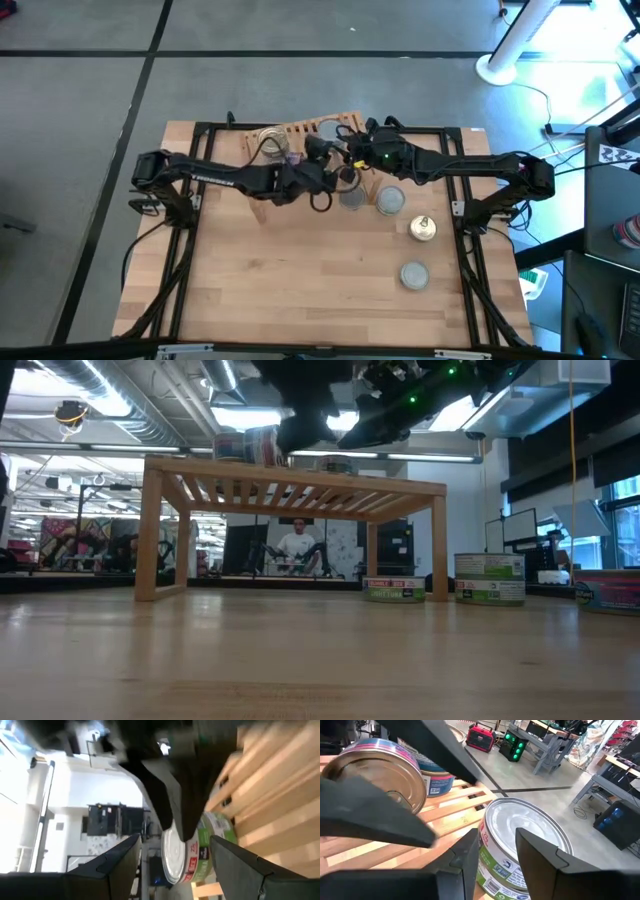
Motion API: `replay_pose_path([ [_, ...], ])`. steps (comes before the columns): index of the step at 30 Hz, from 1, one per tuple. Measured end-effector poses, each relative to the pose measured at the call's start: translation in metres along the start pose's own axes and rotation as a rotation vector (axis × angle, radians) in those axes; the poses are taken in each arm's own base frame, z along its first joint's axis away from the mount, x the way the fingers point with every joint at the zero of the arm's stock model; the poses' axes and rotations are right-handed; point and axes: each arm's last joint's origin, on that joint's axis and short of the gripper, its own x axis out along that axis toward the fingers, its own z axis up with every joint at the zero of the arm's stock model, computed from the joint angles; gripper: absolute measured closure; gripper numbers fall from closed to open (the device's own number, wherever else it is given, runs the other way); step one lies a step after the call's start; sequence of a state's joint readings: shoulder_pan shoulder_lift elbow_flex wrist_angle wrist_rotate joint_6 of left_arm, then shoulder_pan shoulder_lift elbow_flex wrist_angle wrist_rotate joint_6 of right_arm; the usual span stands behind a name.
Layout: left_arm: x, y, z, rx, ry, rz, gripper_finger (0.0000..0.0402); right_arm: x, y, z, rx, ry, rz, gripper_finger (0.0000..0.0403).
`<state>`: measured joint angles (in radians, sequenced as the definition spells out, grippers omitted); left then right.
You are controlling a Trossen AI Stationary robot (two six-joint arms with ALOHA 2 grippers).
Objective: Stack canned seafood by type on shelf
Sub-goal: Adjust the blue tuna can on the shelf
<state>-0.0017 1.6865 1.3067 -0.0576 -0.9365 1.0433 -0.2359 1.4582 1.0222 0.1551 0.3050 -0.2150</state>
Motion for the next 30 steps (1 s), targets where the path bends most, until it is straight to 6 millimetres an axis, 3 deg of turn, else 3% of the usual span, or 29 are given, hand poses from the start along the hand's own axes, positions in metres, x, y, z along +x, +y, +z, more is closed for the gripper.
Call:
replay_pose_path([
  [8, -0.044, 0.027, 0.001, -0.271, -0.079, 0.043, 0.0165, 0.0, 0.001, 0.0, 0.0, -0.003, 0.013, 0.0272],
  [16, -0.094, 0.05, -0.025, -0.514, -0.076, 0.012, 0.0165, -0.009, 0.026, 0.006, -0.019, -0.036, 0.106, 0.0272],
  [23, -0.12, 0.047, -0.058, -0.764, 0.023, -0.09, 0.0165, -0.017, 0.044, 0.013, -0.024, -0.077, 0.112, 0.0272],
  [30, -0.126, 0.032, -0.075, -0.877, 0.155, -0.173, 0.0165, -0.021, 0.048, 0.021, 0.012, -0.149, 0.08, 0.0272],
])
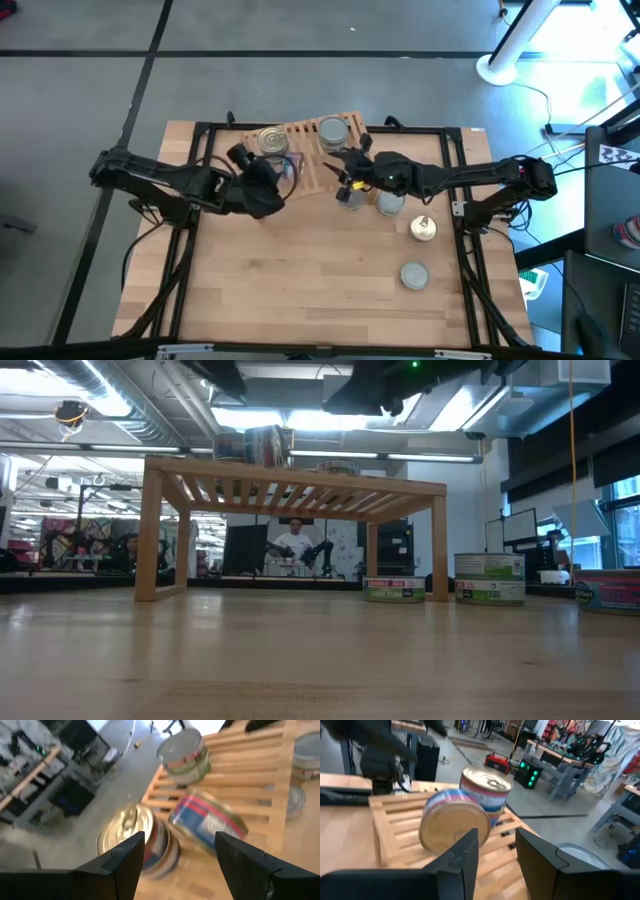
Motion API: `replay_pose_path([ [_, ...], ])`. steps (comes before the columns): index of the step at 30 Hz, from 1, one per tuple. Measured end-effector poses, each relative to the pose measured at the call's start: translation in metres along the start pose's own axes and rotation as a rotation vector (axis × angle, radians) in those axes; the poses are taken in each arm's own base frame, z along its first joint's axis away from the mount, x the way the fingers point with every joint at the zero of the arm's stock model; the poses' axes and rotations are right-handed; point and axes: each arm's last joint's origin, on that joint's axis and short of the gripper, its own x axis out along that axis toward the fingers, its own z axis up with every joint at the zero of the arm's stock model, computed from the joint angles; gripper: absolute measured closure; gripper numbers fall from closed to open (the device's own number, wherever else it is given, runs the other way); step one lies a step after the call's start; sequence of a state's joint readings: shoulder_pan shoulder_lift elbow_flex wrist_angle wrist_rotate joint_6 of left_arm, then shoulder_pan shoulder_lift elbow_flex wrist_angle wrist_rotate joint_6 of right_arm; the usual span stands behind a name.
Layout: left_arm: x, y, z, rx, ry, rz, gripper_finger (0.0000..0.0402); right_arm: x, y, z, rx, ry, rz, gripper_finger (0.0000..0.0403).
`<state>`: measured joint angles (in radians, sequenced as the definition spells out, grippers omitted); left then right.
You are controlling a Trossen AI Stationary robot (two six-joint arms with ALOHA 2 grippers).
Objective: Stack canned seafood by type on shelf
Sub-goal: Adjust the blue tuna can on the shelf
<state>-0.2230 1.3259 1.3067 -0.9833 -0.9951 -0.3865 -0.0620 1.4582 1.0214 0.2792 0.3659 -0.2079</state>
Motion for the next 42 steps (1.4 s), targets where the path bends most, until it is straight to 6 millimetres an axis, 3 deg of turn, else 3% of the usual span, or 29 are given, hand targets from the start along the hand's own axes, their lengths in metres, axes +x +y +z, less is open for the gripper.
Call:
replay_pose_path([
  [11, 0.015, -0.009, -0.028, -0.063, 0.093, 0.055, 0.0165, -0.003, 0.012, 0.003, 0.098, -0.026, 0.045, 0.0272],
  [18, 0.02, -0.013, -0.039, -0.091, 0.108, 0.071, 0.0165, 0.022, 0.034, -0.014, 0.114, -0.069, 0.043, 0.0272],
  [25, 0.029, -0.017, -0.045, -0.152, 0.083, 0.104, 0.0165, 0.035, 0.042, -0.031, 0.106, -0.028, -0.057, 0.0272],
  [33, 0.044, -0.02, -0.044, -0.212, 0.032, 0.122, 0.0165, 0.039, 0.044, -0.031, 0.122, -0.068, -0.064, 0.0272],
  [42, 0.048, -0.018, -0.043, -0.227, 0.034, 0.134, 0.0165, 0.062, 0.049, -0.033, 0.122, -0.062, -0.078, 0.0272],
])
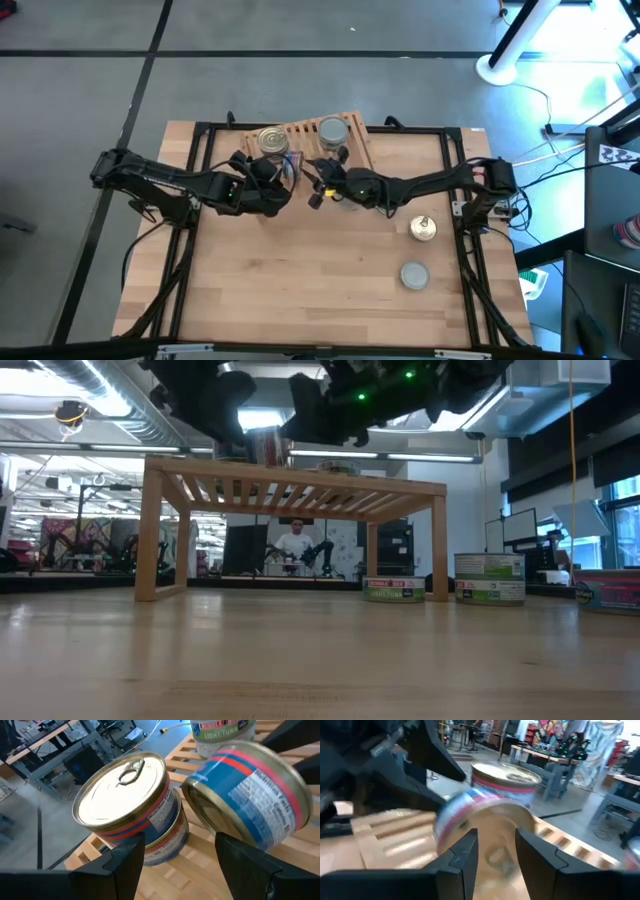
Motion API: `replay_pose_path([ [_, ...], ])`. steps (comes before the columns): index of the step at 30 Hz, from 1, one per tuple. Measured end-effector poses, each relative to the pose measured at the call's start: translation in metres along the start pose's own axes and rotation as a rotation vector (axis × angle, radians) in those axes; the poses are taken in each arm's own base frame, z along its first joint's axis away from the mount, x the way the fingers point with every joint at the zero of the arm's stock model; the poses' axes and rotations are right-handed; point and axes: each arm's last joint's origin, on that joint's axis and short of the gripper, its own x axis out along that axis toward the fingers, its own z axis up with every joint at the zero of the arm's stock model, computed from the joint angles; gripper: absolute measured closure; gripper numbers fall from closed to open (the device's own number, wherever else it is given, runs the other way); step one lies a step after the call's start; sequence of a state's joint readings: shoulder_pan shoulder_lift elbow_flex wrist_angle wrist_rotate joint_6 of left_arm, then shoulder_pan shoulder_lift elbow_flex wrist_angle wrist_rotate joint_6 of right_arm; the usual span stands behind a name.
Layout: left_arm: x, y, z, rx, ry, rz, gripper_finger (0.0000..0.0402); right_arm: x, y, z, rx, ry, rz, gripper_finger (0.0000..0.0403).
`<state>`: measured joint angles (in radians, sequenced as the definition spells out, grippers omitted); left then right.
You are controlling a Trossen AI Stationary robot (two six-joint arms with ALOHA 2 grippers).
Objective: Stack canned seafood by type on shelf
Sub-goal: Adjust the blue tuna can on the shelf
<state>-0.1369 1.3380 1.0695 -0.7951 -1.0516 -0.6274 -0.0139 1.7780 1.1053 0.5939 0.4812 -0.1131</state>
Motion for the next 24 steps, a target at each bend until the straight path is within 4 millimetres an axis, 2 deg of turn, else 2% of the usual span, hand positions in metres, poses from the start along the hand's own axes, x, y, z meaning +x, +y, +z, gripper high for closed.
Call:
replay_pose_path([
  [8, 0.002, -0.001, 0.001, -0.021, 0.021, -0.042, 0.0165, 0.005, 0.002, 0.007, -0.019, -0.014, 0.005, 0.0272],
  [17, 0.001, -0.006, 0.004, -0.047, 0.03, -0.11, 0.0165, 0.008, 0.004, 0.024, -0.003, -0.056, 0.056, 0.0272],
  [24, 0.001, -0.004, 0.001, -0.019, 0.06, -0.111, 0.0165, 0.009, 0.005, 0.019, -0.031, 0.003, 0.076, 0.0272],
])
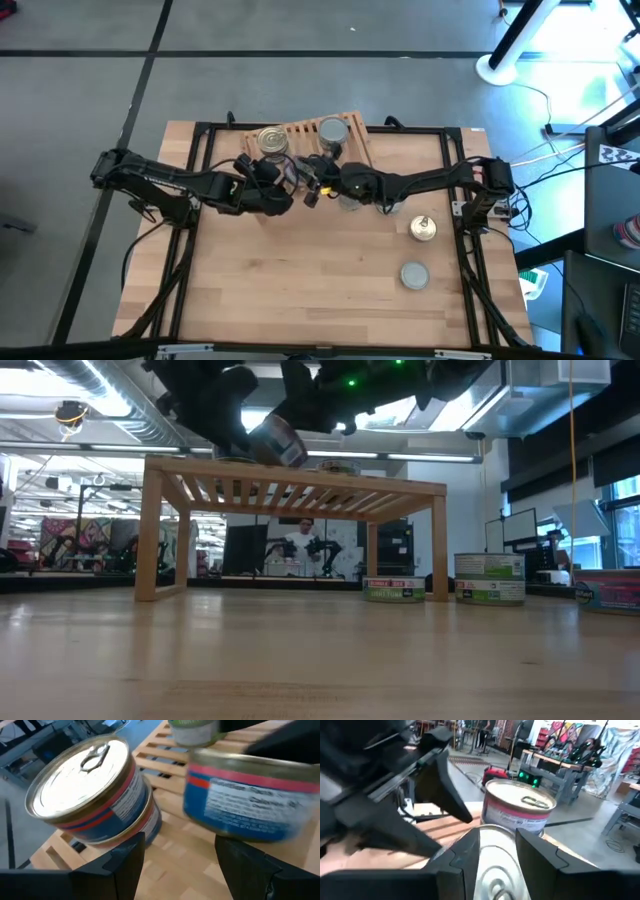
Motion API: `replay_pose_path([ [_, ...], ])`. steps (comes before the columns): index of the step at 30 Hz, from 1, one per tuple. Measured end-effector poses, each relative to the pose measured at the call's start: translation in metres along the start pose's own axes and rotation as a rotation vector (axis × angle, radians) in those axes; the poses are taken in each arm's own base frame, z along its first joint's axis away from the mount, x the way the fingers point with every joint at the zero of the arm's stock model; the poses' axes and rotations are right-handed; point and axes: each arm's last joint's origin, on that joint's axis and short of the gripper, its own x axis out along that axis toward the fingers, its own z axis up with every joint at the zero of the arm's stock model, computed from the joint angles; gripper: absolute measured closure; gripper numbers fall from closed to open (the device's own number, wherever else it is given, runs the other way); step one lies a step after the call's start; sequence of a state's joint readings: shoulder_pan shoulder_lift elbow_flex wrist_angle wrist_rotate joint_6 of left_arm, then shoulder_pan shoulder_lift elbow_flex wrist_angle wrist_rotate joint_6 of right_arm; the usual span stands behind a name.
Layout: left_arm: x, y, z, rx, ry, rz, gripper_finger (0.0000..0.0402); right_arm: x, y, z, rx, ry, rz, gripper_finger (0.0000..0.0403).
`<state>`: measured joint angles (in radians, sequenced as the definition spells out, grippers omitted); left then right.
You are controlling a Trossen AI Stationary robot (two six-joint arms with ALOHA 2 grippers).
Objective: Stack canned seafood by type on shelf
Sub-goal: Adjust the blue tuna can on the shelf, then stack the green tuna can on top of the green tuna can on the shelf
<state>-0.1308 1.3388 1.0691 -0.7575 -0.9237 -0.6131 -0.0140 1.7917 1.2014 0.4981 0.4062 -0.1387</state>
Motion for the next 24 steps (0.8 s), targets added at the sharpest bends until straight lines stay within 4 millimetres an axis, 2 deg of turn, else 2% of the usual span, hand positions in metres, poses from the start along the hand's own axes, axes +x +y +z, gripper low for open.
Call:
replay_pose_path([
  [12, 0.0, 0.005, -0.007, 0.103, 0.051, 0.034, 0.0165, 0.0, 0.001, -0.005, -0.022, 0.044, -0.011, 0.0272],
  [15, -0.002, 0.005, -0.005, 0.141, 0.046, 0.025, 0.0165, -0.002, -0.001, -0.002, -0.079, 0.045, -0.044, 0.0272],
  [19, -0.01, 0.002, 0.0, 0.179, 0.025, -0.004, 0.0165, -0.013, -0.009, 0.015, -0.109, 0.026, -0.067, 0.0272],
  [24, -0.028, -0.005, 0.009, 0.233, -0.022, -0.067, 0.0165, -0.038, -0.021, 0.038, -0.115, 0.056, -0.012, 0.0272],
])
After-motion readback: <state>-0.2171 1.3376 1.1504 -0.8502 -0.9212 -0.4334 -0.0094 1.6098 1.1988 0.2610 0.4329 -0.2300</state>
